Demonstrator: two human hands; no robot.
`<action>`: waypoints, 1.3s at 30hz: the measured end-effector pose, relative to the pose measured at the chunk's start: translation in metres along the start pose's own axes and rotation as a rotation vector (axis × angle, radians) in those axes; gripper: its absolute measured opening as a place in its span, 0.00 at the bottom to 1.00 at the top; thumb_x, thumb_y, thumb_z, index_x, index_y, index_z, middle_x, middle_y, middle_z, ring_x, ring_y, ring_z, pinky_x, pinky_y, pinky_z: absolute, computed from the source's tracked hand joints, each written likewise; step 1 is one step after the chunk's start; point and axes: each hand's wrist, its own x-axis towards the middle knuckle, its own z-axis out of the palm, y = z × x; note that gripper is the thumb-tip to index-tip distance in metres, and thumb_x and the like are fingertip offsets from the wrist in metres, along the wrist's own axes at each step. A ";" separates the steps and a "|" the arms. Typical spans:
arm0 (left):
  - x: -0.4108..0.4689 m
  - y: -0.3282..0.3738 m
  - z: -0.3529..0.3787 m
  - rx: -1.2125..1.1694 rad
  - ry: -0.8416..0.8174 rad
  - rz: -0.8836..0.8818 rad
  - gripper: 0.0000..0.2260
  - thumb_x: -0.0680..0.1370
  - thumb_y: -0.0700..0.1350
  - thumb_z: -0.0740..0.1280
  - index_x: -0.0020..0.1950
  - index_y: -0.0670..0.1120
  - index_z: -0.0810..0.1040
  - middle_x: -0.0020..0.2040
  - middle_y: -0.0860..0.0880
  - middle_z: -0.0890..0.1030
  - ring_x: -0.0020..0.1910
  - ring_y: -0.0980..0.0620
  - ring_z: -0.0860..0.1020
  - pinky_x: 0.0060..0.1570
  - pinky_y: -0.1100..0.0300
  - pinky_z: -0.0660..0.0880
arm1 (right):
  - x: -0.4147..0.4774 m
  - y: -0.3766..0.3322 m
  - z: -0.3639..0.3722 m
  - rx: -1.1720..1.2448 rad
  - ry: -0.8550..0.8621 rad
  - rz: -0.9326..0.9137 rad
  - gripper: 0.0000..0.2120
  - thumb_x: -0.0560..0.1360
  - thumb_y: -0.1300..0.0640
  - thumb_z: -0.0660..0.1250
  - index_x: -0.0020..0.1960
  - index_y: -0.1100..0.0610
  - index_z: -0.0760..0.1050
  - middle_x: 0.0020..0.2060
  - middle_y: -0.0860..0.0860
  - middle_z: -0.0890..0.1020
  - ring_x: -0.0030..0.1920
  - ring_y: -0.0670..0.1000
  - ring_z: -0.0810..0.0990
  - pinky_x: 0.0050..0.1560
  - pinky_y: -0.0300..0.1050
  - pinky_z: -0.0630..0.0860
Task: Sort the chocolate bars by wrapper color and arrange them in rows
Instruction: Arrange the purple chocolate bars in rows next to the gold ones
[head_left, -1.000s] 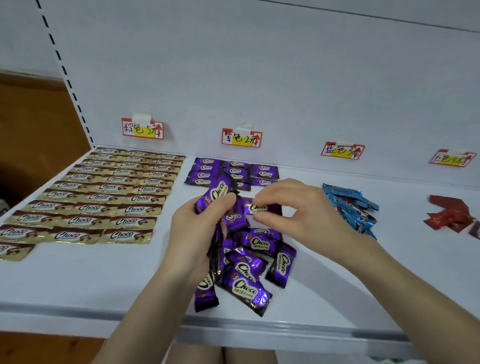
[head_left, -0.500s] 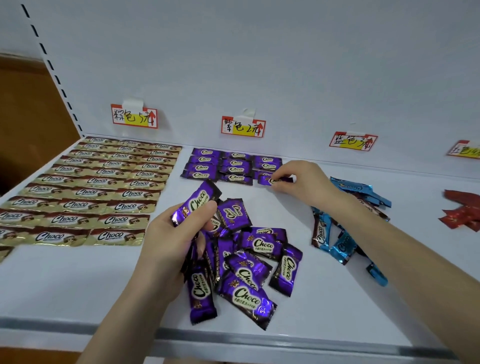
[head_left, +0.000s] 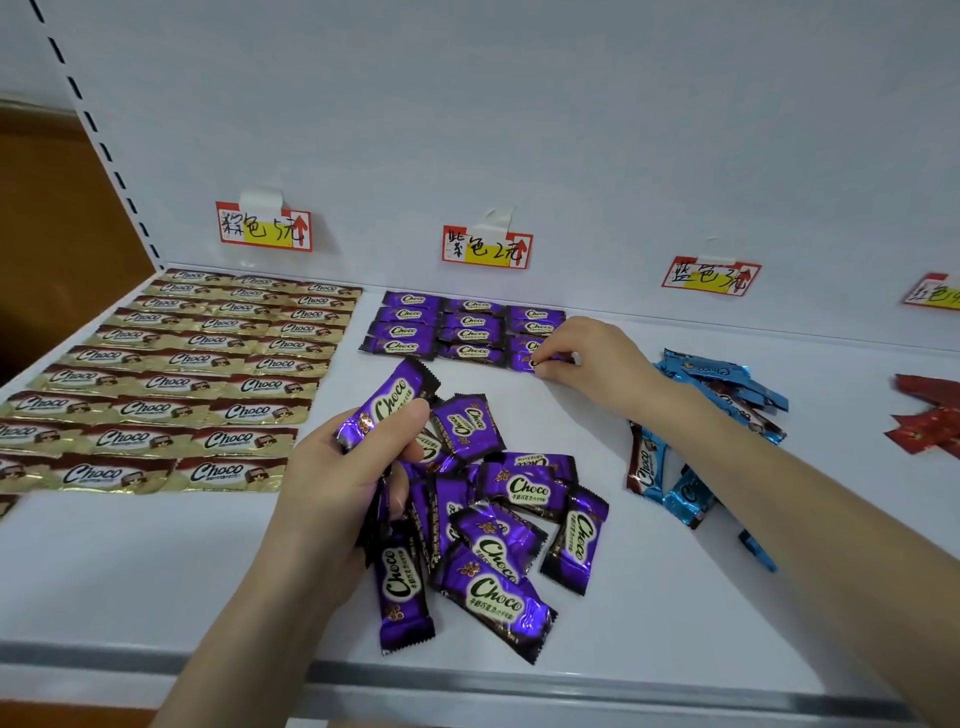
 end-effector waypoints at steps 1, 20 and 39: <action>0.000 0.000 0.000 -0.001 0.001 0.001 0.15 0.63 0.50 0.70 0.32 0.39 0.72 0.20 0.46 0.66 0.17 0.54 0.64 0.19 0.67 0.64 | 0.000 0.000 0.000 0.001 -0.001 0.002 0.09 0.76 0.58 0.65 0.51 0.60 0.81 0.48 0.54 0.81 0.51 0.52 0.74 0.51 0.51 0.71; -0.005 0.013 0.003 0.049 -0.031 0.036 0.11 0.62 0.46 0.72 0.32 0.41 0.74 0.18 0.48 0.67 0.17 0.54 0.64 0.21 0.69 0.66 | -0.007 -0.038 -0.038 0.577 0.255 0.147 0.05 0.77 0.57 0.64 0.49 0.54 0.78 0.44 0.47 0.81 0.43 0.44 0.79 0.46 0.37 0.76; -0.034 0.019 0.004 -0.121 -0.164 0.039 0.11 0.66 0.50 0.66 0.25 0.47 0.76 0.21 0.46 0.67 0.18 0.54 0.62 0.22 0.64 0.58 | -0.068 -0.115 -0.034 0.891 0.060 0.020 0.07 0.71 0.60 0.70 0.46 0.51 0.76 0.40 0.46 0.82 0.39 0.44 0.80 0.41 0.38 0.76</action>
